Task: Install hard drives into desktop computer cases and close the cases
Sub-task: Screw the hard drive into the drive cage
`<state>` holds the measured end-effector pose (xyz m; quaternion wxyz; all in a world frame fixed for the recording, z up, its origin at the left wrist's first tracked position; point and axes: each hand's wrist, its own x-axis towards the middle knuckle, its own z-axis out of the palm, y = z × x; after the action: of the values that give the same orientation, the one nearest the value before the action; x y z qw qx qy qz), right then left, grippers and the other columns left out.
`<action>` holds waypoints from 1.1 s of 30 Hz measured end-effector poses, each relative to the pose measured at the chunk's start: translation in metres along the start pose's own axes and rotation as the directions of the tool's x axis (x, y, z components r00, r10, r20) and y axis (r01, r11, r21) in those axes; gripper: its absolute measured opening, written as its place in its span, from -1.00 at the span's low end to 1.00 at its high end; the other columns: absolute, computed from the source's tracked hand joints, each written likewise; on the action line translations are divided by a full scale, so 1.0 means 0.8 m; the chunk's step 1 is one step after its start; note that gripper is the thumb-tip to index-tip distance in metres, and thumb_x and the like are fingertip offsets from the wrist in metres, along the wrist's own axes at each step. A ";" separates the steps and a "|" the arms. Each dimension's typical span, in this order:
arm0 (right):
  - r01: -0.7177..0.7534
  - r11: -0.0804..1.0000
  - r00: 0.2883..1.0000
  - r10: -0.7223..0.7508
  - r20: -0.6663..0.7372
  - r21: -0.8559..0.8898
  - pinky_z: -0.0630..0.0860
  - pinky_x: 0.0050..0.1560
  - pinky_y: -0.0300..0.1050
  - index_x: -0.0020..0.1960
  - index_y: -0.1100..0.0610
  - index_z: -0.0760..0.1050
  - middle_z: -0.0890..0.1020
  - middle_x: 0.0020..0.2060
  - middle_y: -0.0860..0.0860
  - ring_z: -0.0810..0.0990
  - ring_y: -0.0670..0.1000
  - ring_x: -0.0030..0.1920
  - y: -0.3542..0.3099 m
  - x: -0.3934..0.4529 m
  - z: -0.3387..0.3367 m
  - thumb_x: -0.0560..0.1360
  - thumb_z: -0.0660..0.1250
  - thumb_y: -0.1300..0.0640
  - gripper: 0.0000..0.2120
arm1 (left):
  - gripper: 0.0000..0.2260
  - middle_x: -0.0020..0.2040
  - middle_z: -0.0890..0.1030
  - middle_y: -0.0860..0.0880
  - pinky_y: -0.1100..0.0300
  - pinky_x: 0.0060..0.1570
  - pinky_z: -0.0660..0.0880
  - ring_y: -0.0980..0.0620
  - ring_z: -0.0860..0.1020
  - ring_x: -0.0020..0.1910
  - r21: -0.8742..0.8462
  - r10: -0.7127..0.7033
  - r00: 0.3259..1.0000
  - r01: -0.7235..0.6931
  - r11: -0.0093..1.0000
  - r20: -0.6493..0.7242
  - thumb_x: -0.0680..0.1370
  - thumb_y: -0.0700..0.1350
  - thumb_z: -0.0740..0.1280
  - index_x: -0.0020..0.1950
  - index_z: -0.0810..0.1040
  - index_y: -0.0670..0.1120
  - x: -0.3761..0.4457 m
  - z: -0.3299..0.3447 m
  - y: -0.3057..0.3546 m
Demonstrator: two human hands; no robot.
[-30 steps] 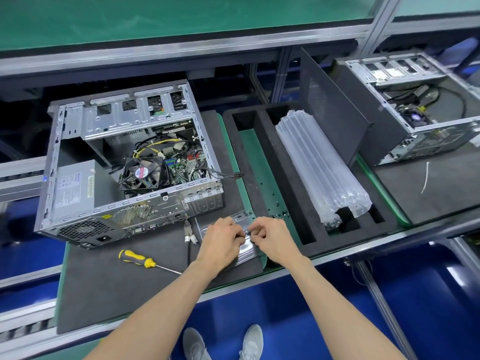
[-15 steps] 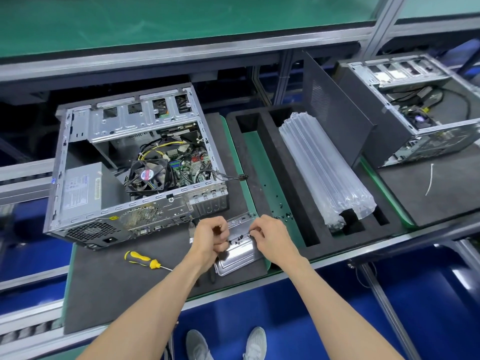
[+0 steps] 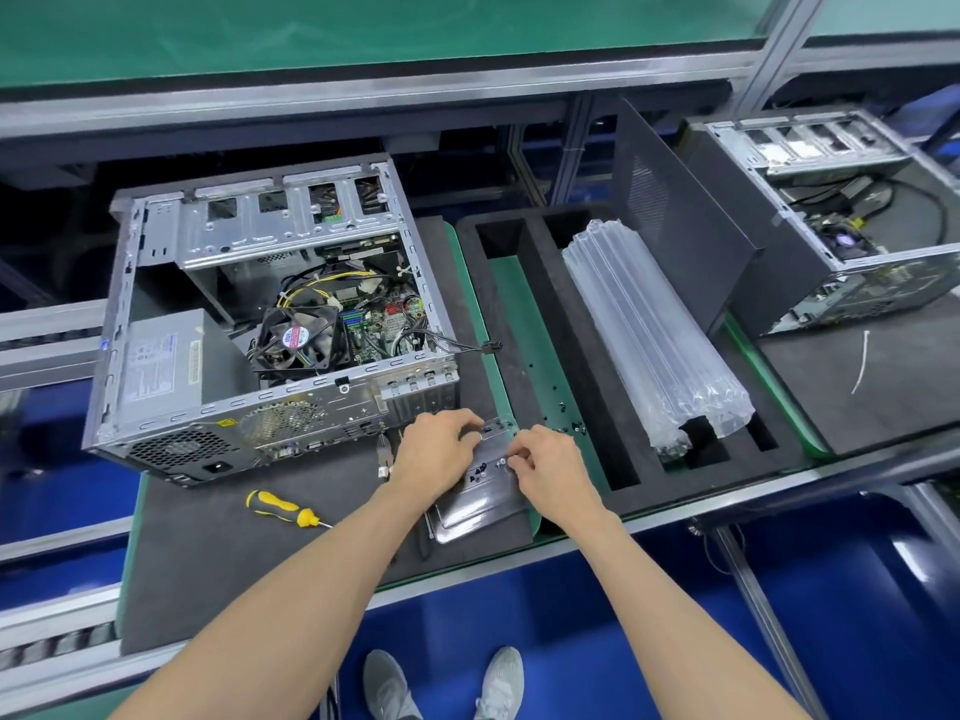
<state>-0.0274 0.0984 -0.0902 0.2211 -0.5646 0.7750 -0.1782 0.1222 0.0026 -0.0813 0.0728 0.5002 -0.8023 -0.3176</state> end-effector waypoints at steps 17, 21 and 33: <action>0.135 0.978 0.988 -0.121 0.098 -0.157 0.50 -0.08 0.01 0.08 0.14 0.49 0.52 0.06 0.03 0.55 0.11 -0.10 -0.012 0.001 0.004 0.64 0.18 0.25 -0.87 | -0.90 -0.17 0.69 0.02 0.09 -0.12 0.43 -0.10 0.61 -0.06 0.124 0.000 0.999 -0.006 0.992 0.046 0.60 0.02 0.34 -0.10 0.58 0.07 0.005 -0.007 -0.011; 0.134 0.967 0.986 -0.107 0.131 -0.215 0.41 -0.15 -0.09 0.09 0.15 0.45 0.50 0.08 0.06 0.52 0.09 -0.11 -0.010 0.003 0.008 0.61 0.20 0.31 -0.88 | -0.89 -0.32 0.62 0.12 0.14 -0.14 0.48 0.00 0.61 -0.19 0.059 0.015 0.999 -0.018 0.998 0.046 0.56 -0.05 0.35 -0.16 0.57 0.12 -0.008 -0.018 -0.018; 0.017 1.000 0.997 -0.016 0.078 -0.020 0.49 0.02 0.02 -0.03 0.09 0.48 0.56 0.02 0.02 0.54 0.10 -0.03 -0.048 0.041 0.010 0.65 0.17 0.21 -0.85 | -0.78 0.01 0.71 -0.06 0.02 0.02 0.53 -0.18 0.59 0.10 0.173 -0.128 0.991 0.135 0.976 -0.050 0.56 -0.14 0.28 0.08 0.68 0.03 -0.026 -0.028 -0.033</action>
<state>-0.0011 0.0555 -0.0810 0.2438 -0.5799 0.7628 -0.1497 0.1621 0.0021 -0.0748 0.0225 0.5627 -0.7908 -0.2399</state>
